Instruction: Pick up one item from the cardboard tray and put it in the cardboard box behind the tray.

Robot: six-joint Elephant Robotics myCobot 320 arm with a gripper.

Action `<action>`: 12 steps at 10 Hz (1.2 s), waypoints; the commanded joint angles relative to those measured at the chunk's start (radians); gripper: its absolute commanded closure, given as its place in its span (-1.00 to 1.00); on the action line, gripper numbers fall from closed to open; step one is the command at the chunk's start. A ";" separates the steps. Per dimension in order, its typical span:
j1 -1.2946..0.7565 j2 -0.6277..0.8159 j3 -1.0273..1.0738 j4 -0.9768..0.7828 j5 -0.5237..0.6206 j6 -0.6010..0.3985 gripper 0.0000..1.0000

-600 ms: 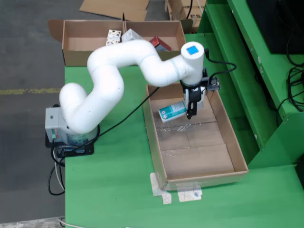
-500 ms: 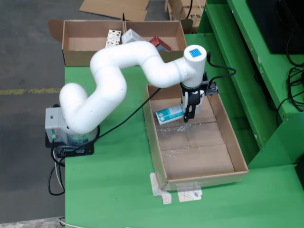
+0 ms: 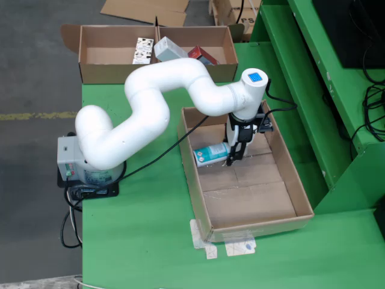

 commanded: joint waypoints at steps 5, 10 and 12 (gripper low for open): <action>0.116 -0.082 0.589 0.541 -0.414 -0.095 1.00; 0.175 -0.004 0.589 0.574 -0.542 -0.137 1.00; 0.147 0.127 0.589 0.301 -0.241 -0.020 1.00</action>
